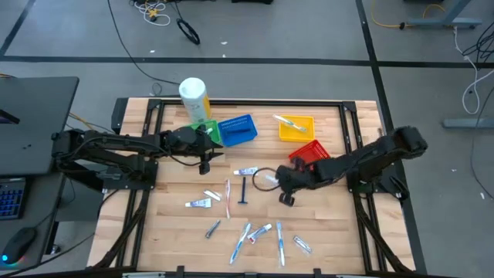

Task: Pick & Place Travel size toiletries
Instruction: Put the silver nail cutter into the red bin, then put the white toothpaste into the green bin

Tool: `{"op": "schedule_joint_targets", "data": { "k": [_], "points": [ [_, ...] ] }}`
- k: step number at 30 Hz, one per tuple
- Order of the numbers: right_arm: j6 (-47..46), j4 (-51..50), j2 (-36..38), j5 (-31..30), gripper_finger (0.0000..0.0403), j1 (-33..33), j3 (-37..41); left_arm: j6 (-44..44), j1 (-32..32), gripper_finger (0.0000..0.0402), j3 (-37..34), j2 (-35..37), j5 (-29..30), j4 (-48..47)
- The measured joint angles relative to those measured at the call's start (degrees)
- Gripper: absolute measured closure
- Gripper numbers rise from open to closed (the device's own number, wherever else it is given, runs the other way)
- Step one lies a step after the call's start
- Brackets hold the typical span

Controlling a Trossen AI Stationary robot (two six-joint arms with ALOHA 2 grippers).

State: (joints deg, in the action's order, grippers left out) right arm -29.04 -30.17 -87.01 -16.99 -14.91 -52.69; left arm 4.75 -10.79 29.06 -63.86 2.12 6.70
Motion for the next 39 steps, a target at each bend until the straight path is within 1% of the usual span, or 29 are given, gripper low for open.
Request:
{"op": "schedule_joint_targets", "data": {
  "k": [4,7,10,13,19,23,26,27,30,34,37,39],
  "points": [
    [-1.64,-10.88,5.43,-4.25,0.0342,1.5,-0.47,-0.02,-0.01,0.0278,0.0,0.0,0.0,-0.28],
    [-4.07,-20.51,8.47,-5.39,0.0339,3.03,-0.52,-0.01,0.0,0.0278,0.0,0.0,0.01,-0.47],
    [-8.45,-30.14,9.02,-5.31,0.0335,5.13,-0.15,-0.02,0.0,0.0278,0.0,0.0,-0.01,-0.32],
    [-12.93,-34.32,9.13,-5.34,0.0334,7.41,1.57,-0.02,0.0,0.0278,0.0,0.0,0.0,-0.35],
    [-16.61,-32.0,9.13,-4.93,0.0333,11.72,7.56,-0.02,0.0,0.0278,0.0,0.0,0.01,-0.35],
    [-16.78,-29.71,9.13,-5.13,0.0332,14.08,9.96,-0.02,0.0,0.0278,0.0,0.0,0.01,-0.33],
    [-14.49,-28.28,9.13,-2.97,0.0329,15.71,10.08,-0.02,-0.01,0.0278,0.0,0.0,0.01,-0.33],
    [-13.17,-27.81,9.13,-2.17,0.0326,16.14,10.08,-0.02,0.0,0.0278,0.0,0.0,0.01,-0.33],
    [-10.28,-26.32,9.13,-2.24,0.0308,17.05,10.08,-0.02,0.0,0.0278,0.0,0.0,0.01,-0.31],
    [-9.59,-26.27,9.13,-3.94,0.0279,18.81,10.08,-0.02,0.0,0.0278,0.0,0.0,0.01,-0.33],
    [-9.55,-26.28,9.13,-3.67,0.0264,20.11,10.08,-0.02,0.0,0.0278,0.0,0.0,0.01,-0.31],
    [-9.54,-26.3,9.13,-2.25,0.026,20.67,10.06,-0.02,0.0,0.0278,0.0,0.0,0.01,-0.32]
  ]
}}
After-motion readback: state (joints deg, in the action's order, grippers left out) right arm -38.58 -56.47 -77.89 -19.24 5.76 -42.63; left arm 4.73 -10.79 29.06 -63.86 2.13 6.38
